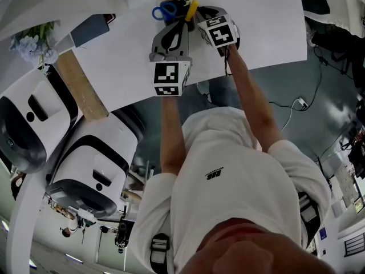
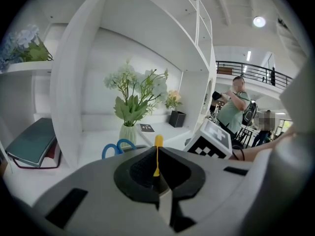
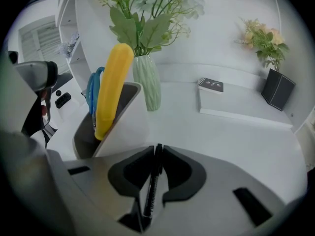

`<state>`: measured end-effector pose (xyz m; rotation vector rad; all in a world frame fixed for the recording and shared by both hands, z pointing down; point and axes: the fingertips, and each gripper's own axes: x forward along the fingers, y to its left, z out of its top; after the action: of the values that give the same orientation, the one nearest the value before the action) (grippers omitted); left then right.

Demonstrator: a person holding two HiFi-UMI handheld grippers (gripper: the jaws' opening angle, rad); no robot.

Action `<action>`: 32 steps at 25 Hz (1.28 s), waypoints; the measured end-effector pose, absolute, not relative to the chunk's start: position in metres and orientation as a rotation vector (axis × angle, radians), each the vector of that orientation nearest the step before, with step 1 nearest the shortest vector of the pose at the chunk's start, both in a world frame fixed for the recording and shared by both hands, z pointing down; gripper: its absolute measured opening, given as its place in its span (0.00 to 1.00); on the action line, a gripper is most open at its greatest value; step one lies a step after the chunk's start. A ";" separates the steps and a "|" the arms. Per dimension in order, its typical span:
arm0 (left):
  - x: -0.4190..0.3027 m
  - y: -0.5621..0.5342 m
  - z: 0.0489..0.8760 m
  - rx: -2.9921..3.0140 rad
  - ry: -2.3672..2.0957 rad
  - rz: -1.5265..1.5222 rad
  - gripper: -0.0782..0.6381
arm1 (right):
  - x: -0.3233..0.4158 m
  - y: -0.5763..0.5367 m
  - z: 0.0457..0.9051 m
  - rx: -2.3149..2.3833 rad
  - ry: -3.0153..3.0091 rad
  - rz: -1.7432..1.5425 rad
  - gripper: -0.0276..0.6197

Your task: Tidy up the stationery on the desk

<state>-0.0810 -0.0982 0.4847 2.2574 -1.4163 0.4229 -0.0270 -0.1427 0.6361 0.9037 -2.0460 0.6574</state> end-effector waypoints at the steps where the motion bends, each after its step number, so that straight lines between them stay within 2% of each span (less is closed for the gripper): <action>1: -0.082 -0.098 0.484 2.258 -1.419 0.421 0.11 | -0.026 -0.142 0.635 0.910 -2.051 0.667 0.11; 15: -0.094 -0.094 0.473 2.261 -1.454 0.391 0.11 | -0.023 -0.134 0.557 1.021 -2.263 0.682 0.11; 32: -0.118 -0.088 0.459 2.249 -1.516 0.350 0.11 | -0.064 -0.135 0.470 0.978 -2.614 0.645 0.11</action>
<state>-0.1184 -0.0881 0.4592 2.2486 -1.5164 0.3496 -0.0639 -0.1351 0.4698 0.9784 -2.6140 0.6448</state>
